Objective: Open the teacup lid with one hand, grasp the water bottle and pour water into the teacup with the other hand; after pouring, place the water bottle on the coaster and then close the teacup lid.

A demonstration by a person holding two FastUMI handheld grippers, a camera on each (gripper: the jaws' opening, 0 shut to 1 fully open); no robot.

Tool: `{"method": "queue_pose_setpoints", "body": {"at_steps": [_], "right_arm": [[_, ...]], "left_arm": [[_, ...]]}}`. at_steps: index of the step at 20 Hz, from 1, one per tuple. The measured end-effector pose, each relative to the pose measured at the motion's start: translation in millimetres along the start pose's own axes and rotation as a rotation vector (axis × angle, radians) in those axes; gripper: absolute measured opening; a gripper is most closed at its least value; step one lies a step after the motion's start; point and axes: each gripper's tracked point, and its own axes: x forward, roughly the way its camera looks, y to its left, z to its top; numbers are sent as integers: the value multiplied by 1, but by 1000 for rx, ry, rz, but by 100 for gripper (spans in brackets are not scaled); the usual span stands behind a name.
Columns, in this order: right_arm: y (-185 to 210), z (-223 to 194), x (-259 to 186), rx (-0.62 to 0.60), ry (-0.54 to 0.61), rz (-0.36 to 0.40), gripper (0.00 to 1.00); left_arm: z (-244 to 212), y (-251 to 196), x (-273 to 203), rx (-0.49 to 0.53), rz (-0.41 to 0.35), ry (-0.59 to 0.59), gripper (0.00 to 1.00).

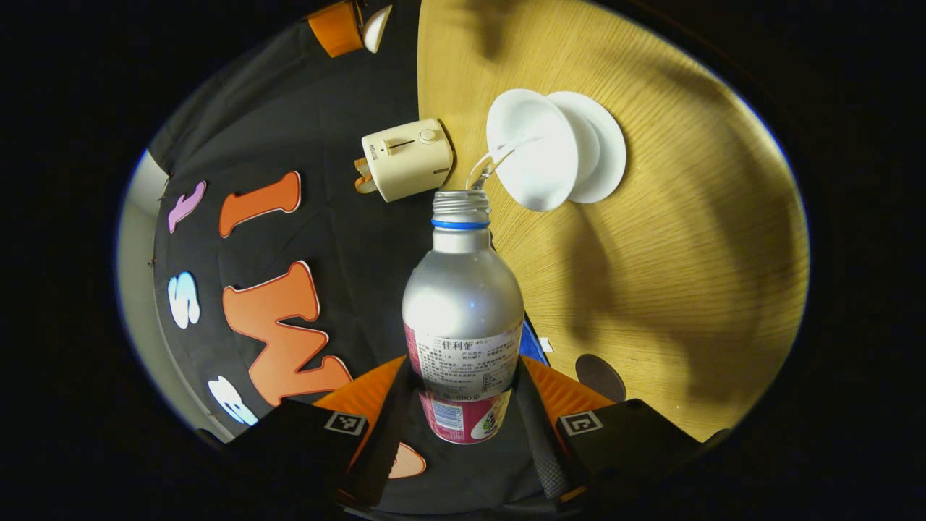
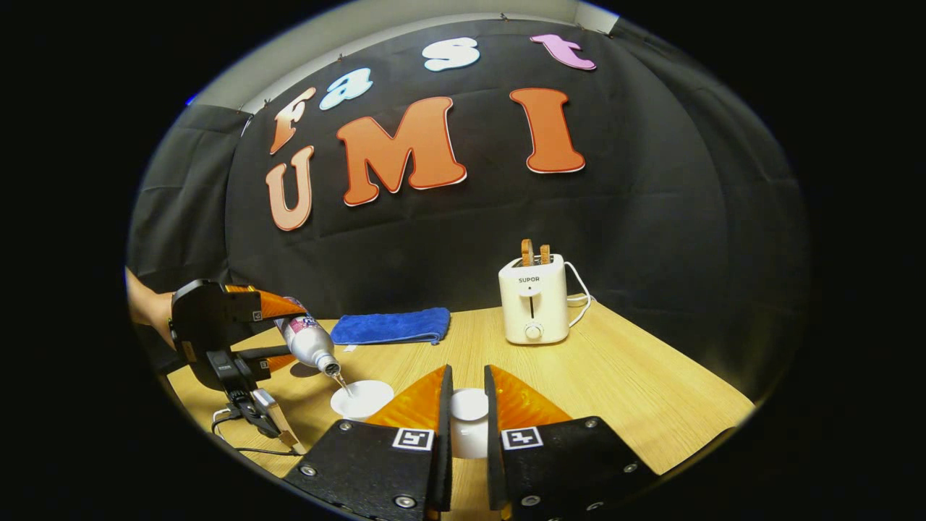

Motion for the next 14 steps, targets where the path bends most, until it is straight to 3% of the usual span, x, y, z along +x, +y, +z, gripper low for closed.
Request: {"method": "queue_pose_setpoints", "body": {"at_steps": [9,10,11,14], "right_arm": [[2,-2,-3,-11,-1,14,20],[3,-2,-2,-13,-2,14,15],[4,-2,-3,-13,-3,17,20],[6,-2,-1,-12,-6,22,20]], "left_arm": [[-18,24,-5,73,43,26,82],[-19,26,-5,78,46,29,82],[-21,27,-6,79,48,35,82],[-22,28,-7,95,54,37,82]]}}
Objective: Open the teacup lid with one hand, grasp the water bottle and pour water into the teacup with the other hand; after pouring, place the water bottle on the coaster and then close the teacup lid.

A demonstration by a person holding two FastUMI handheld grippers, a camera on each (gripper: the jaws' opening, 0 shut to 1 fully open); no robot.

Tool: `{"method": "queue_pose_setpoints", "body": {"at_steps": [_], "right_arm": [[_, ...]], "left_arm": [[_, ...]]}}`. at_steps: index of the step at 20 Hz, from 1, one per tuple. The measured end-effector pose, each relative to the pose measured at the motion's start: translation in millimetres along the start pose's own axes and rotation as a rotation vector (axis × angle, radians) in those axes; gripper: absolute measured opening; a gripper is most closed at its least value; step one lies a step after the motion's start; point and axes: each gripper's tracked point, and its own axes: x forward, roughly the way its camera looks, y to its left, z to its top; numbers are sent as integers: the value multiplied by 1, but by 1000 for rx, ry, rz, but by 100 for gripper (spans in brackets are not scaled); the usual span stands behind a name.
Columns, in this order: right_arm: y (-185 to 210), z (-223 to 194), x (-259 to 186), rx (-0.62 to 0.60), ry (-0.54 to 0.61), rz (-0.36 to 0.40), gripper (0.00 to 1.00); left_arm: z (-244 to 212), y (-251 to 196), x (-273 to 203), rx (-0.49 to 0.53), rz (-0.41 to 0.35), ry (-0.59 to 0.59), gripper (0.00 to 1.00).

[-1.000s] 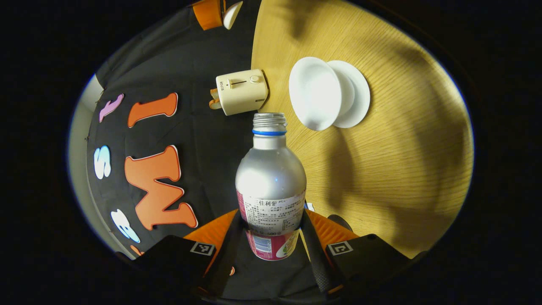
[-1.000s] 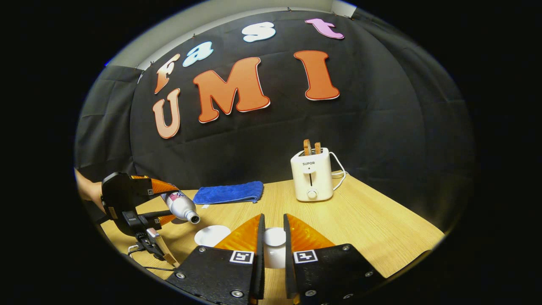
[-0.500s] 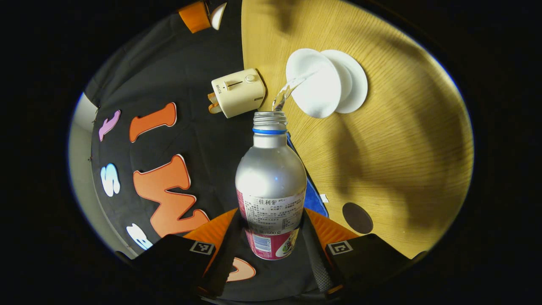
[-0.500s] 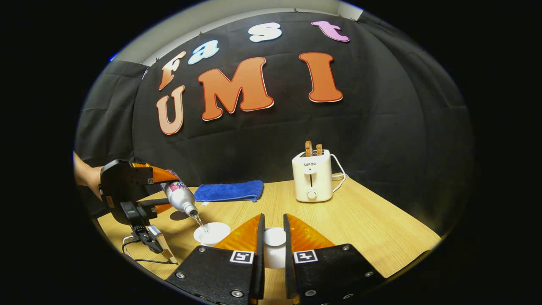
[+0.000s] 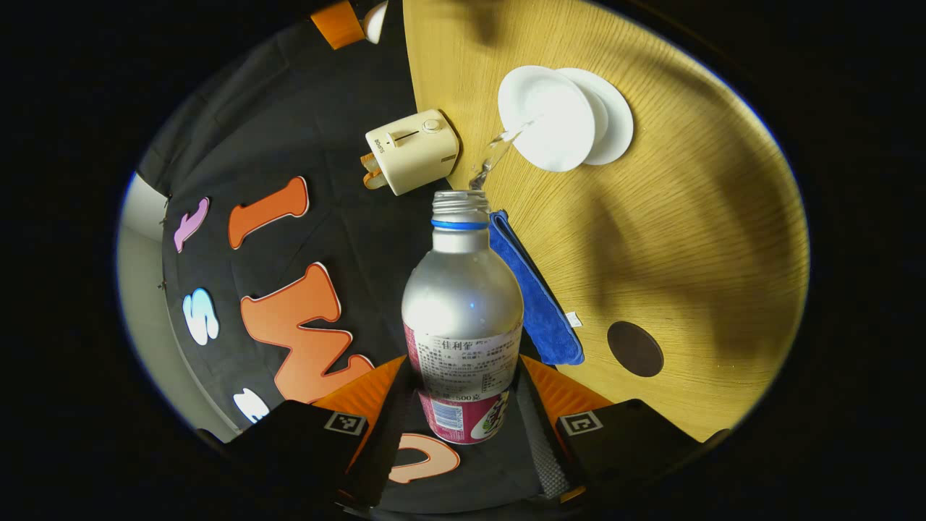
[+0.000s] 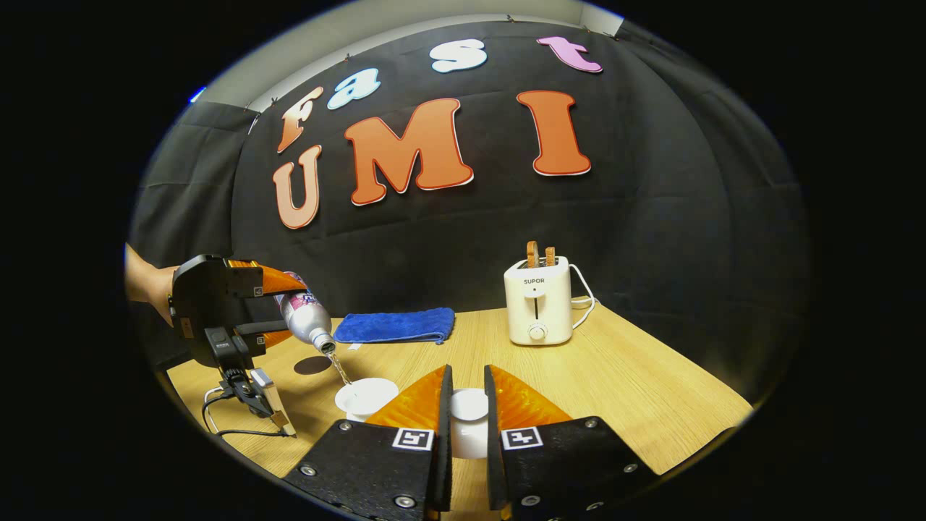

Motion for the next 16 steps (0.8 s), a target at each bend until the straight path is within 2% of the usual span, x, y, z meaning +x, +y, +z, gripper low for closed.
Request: {"method": "queue_pose_setpoints", "body": {"at_steps": [16], "right_arm": [[8,-4,2,-8,8,17,20]], "left_arm": [[24,17,5,140,76,-45,81]]}}
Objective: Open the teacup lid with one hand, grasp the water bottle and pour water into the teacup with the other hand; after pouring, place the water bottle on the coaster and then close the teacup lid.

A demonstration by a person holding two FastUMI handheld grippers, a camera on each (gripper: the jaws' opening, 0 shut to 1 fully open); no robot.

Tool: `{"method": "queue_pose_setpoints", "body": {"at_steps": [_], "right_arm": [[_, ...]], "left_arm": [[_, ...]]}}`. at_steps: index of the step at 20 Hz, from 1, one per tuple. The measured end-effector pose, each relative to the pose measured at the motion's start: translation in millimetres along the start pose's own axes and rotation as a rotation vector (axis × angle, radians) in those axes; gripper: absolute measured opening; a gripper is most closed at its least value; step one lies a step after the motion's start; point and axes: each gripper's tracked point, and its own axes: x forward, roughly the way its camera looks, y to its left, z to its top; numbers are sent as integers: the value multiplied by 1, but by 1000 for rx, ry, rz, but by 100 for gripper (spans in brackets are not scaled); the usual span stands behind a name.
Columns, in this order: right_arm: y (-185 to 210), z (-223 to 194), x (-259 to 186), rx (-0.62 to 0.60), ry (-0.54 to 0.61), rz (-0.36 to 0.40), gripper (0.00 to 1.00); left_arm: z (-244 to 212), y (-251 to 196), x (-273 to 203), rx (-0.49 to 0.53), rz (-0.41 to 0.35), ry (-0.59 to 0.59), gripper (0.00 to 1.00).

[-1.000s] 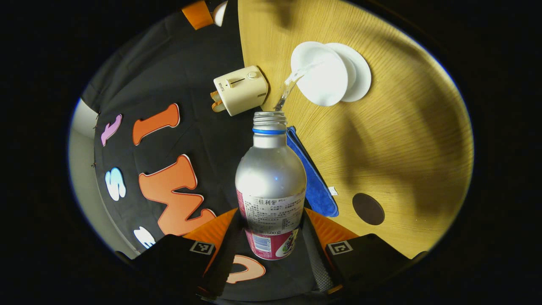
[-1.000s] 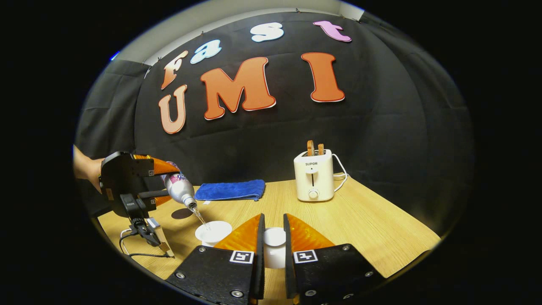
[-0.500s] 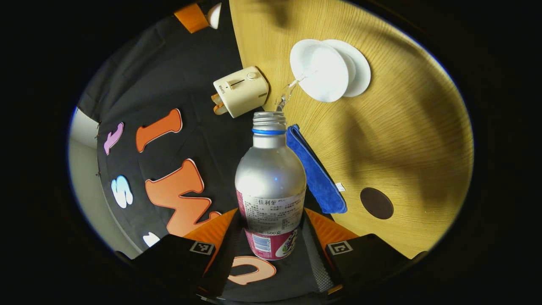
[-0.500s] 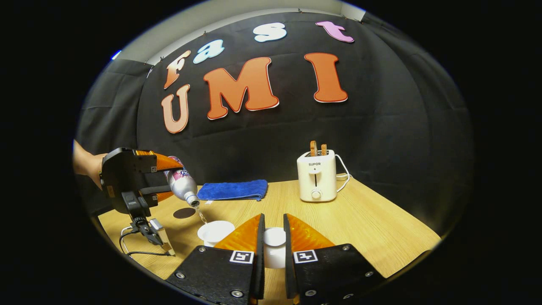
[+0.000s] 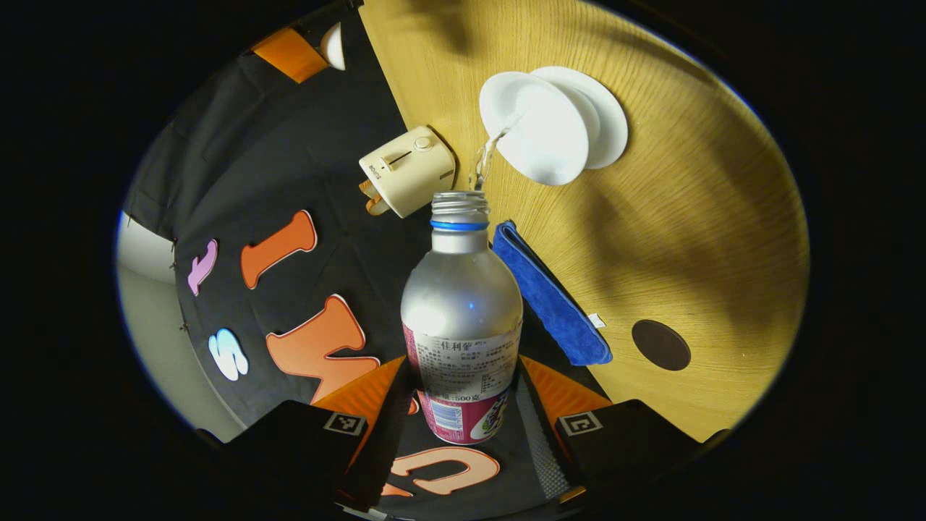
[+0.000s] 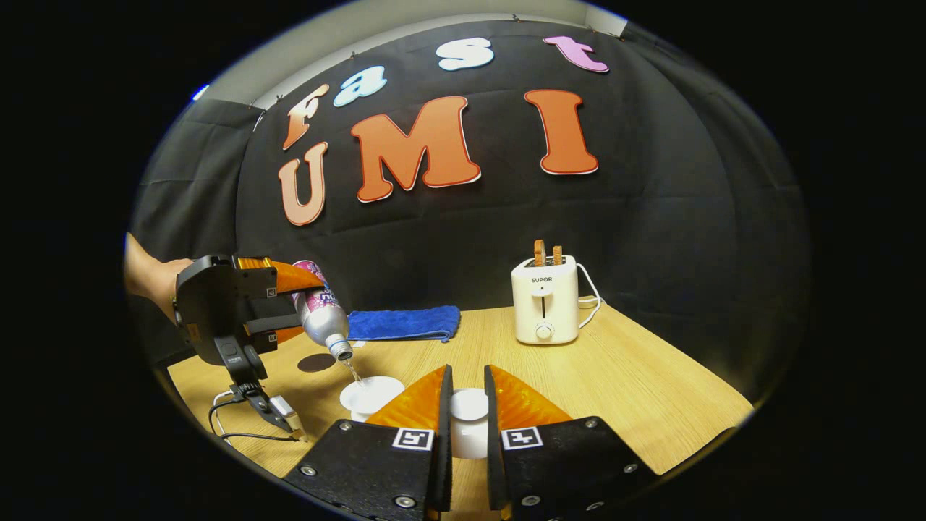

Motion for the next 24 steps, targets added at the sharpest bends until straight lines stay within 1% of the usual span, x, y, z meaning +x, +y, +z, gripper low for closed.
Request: {"method": "queue_pose_setpoints", "body": {"at_steps": [3,9,14,16,19,24], "right_arm": [[1,0,0,-3,0,1,20],[6,-2,-1,-6,1,14,20],[12,-1,0,-17,2,26,20],[13,-3,1,-19,3,28,20],[12,-3,2,-16,6,17,20],[18,-1,2,-20,8,30,20]], "left_arm": [[2,5,1,17,17,-4,81],[1,3,0,33,20,0,82],[3,10,-1,47,38,-5,83],[5,11,-1,55,43,-9,82],[6,5,1,22,26,-19,82],[7,-1,1,-26,33,-32,81]]}}
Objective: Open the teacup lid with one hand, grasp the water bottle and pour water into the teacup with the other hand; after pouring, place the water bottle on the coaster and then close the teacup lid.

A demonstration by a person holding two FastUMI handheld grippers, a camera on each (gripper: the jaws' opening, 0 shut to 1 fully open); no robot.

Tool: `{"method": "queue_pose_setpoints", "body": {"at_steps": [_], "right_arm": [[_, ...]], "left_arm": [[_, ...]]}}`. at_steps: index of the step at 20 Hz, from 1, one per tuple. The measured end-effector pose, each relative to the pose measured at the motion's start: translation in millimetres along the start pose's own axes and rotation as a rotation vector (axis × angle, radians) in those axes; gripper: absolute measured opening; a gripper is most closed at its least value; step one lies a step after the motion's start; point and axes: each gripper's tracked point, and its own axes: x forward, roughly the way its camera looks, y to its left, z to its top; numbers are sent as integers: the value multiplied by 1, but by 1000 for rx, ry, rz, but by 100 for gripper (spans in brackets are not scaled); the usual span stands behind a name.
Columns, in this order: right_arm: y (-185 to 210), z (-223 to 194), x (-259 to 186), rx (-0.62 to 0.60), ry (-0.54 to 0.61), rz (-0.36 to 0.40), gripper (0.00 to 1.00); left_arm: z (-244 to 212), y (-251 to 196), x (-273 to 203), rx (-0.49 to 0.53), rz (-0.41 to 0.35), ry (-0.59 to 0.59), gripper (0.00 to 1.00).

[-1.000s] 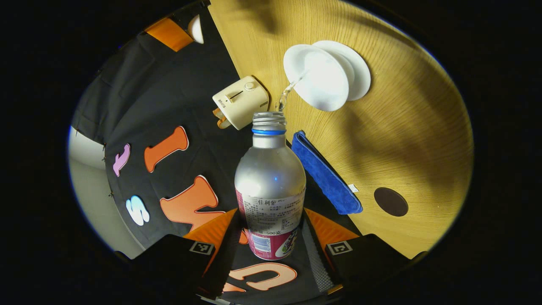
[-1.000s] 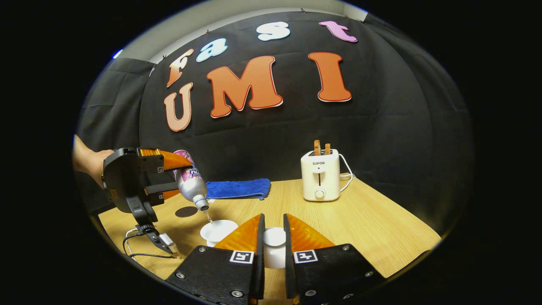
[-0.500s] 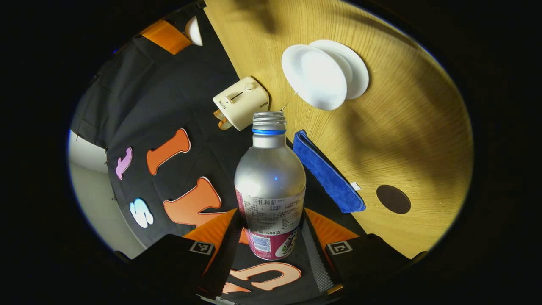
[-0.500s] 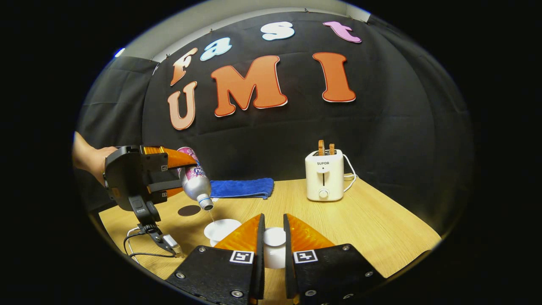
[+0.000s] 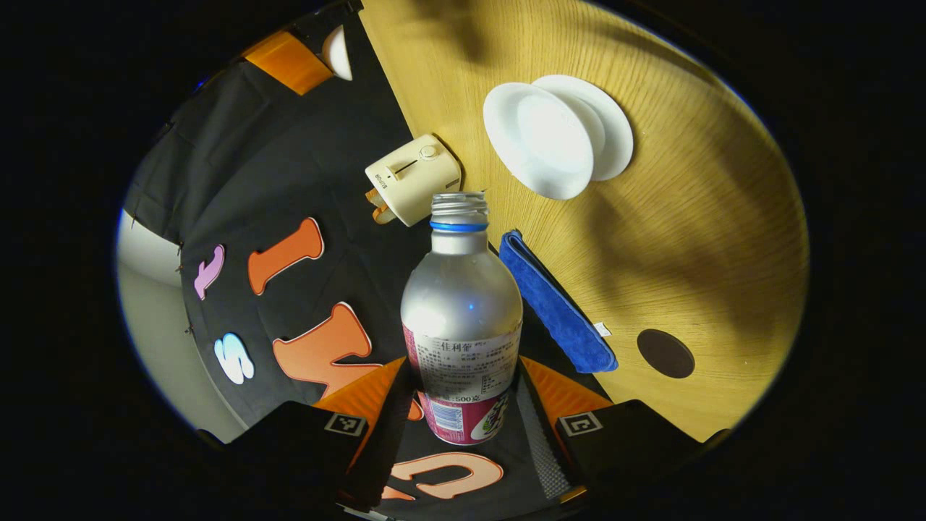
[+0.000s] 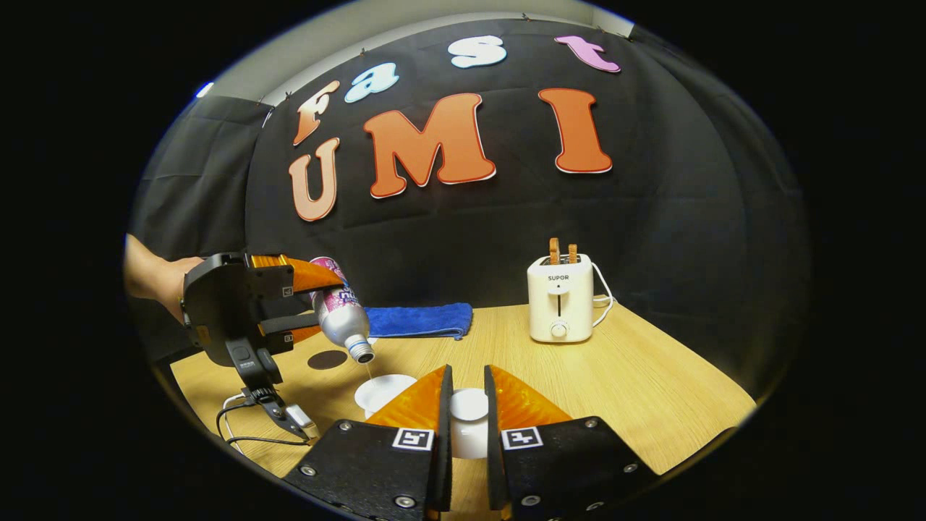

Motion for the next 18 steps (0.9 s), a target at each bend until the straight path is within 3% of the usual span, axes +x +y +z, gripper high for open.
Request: {"method": "queue_pose_setpoints", "body": {"at_steps": [4,9,15,16,18], "right_arm": [[1,-2,1,-3,2,-5,20],[5,0,2,-9,8,1,20],[11,-4,3,-33,22,31,20],[17,-8,7,-40,27,39,20],[35,-7,22,-51,37,54,20]], "left_arm": [[-3,5,-1,-138,29,-13,82],[-14,-2,-7,-484,7,-30,81],[-38,14,-23,-766,122,-21,79],[-46,19,-27,-818,146,-16,83],[-59,22,-30,-918,167,-11,78]]}}
